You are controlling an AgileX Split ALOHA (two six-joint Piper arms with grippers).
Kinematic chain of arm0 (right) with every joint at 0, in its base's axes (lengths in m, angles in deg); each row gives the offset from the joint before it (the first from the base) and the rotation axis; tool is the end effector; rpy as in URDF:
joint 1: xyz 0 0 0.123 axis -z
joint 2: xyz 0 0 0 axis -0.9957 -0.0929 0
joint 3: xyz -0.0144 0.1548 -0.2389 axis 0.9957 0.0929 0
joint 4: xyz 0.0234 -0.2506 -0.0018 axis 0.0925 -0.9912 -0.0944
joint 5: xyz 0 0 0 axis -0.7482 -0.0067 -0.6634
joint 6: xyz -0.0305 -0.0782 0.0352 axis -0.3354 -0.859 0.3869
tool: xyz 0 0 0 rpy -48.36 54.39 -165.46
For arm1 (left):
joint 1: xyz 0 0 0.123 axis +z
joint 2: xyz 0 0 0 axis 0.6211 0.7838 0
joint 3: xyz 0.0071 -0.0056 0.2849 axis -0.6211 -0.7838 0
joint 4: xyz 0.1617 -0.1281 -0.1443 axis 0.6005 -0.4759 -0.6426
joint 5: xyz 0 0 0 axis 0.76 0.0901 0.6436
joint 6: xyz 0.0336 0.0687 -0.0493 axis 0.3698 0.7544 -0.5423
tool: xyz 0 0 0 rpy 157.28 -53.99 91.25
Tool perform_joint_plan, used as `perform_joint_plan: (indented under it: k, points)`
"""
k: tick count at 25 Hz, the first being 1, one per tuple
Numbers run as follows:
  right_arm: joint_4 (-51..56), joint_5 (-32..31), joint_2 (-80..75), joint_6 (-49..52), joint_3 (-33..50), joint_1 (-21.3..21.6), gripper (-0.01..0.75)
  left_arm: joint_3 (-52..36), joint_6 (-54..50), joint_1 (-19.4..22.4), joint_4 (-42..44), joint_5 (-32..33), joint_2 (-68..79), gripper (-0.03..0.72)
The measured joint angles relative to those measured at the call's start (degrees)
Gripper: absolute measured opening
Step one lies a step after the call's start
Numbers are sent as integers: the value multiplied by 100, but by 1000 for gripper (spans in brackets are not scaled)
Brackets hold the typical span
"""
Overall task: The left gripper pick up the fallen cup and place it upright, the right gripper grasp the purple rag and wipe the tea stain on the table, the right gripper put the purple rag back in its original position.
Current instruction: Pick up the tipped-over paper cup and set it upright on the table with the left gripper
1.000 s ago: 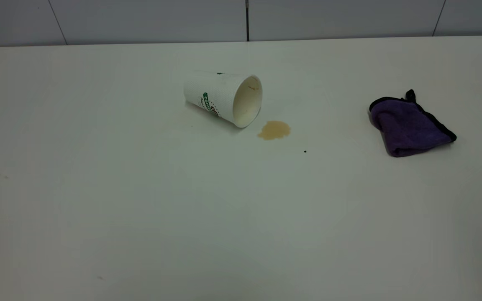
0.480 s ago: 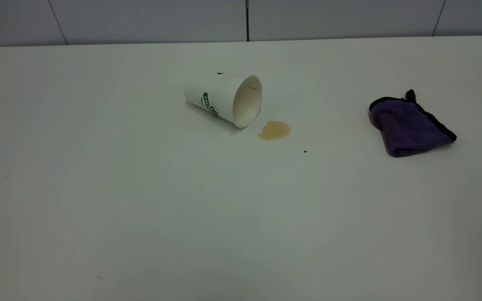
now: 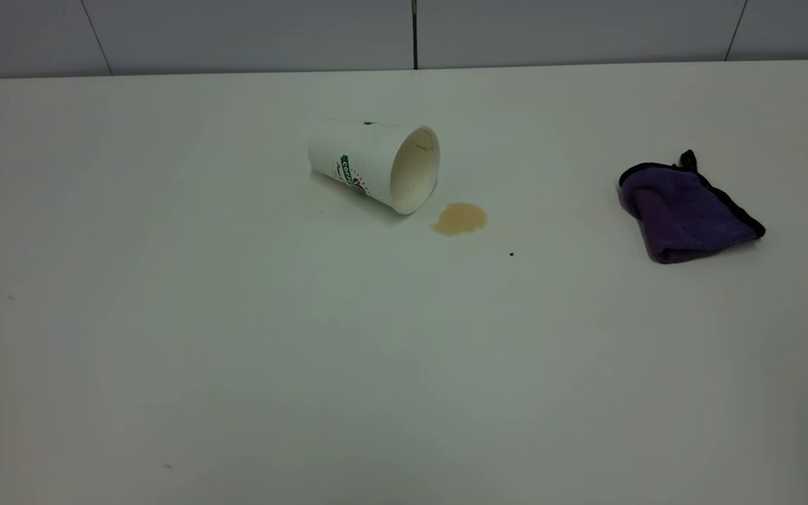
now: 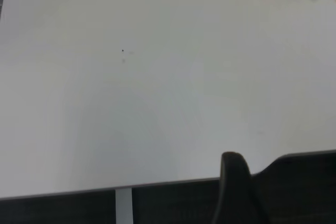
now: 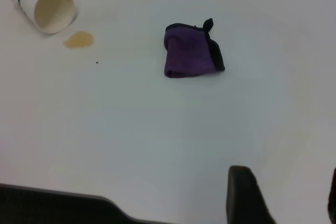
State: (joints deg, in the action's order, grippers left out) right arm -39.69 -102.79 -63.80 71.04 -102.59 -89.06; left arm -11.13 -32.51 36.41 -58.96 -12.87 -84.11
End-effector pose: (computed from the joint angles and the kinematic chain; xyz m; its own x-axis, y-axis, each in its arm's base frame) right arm -0.0080 0.0025 0.2664 -0.5093 -0.0779 -0.8570 -0.1247 0.9921 -0.0161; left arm -0.0070 -0.0023 0.2681 -0.5271 0.0364 -0.8490 0.0686 0.9976 0.0002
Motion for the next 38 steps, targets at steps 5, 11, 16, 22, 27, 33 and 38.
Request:
perform_joint_plan:
  k: [5,11,16,22,27,33,38]
  points:
    - [0,0,0,0,0,0,415,69,0,0,11,-371,1027,489]
    - [0,0,0,0,0,0,415,69,175,0,-25,-1855,2648,489]
    - [0,0,0,0,0,0,415,69,931,0,-459,-3014,4219,489]
    - [0,0,0,0,0,0,415,313,1549,-467,-1041,-3832,5906,489]
    - [0,0,0,0,0,0,415,672,1571,-1410,-1072,-4561,7240,489]
    - [0,0,0,0,0,0,415,1595,1566,-2485,-1116,-4884,9012,489]
    - [0,0,0,0,0,0,415,2759,1506,-3192,-1116,-4903,10446,489]
